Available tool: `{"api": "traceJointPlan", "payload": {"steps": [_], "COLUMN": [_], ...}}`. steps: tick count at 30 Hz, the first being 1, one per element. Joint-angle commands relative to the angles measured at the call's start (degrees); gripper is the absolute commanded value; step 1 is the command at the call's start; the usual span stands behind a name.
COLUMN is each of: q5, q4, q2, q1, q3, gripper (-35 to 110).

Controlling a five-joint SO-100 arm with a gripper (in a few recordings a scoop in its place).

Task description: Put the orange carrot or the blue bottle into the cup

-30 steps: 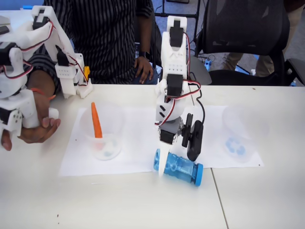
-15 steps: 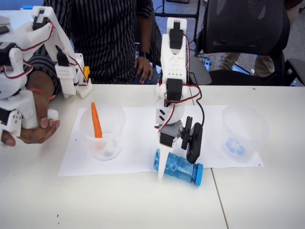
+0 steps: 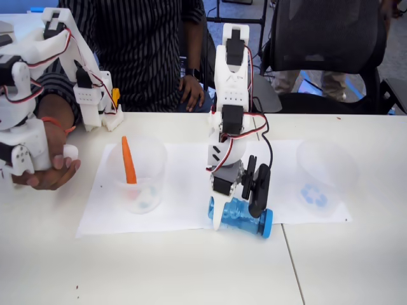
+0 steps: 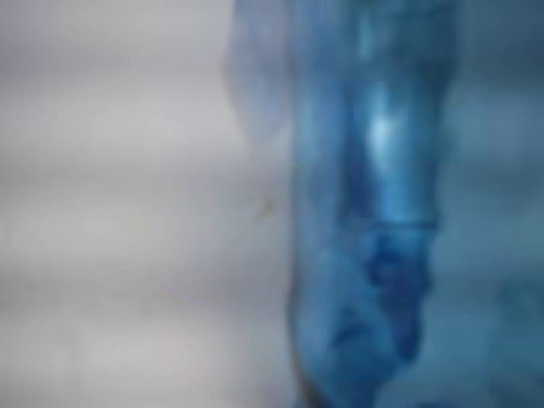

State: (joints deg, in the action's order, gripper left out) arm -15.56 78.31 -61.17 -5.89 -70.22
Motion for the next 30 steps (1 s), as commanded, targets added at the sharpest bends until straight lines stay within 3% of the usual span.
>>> {"api": "traceJointPlan", "payload": {"steps": [1, 11, 30], "q5": [-0.70, -0.70, -0.18], "q4": [0.00, 0.09, 1.23], "q2": [-3.96, -4.75, -23.38], "q1": [-0.62, -0.53, 0.26], "q3": [4.39, 4.39, 3.43], "gripper": [18, 16, 16]}}
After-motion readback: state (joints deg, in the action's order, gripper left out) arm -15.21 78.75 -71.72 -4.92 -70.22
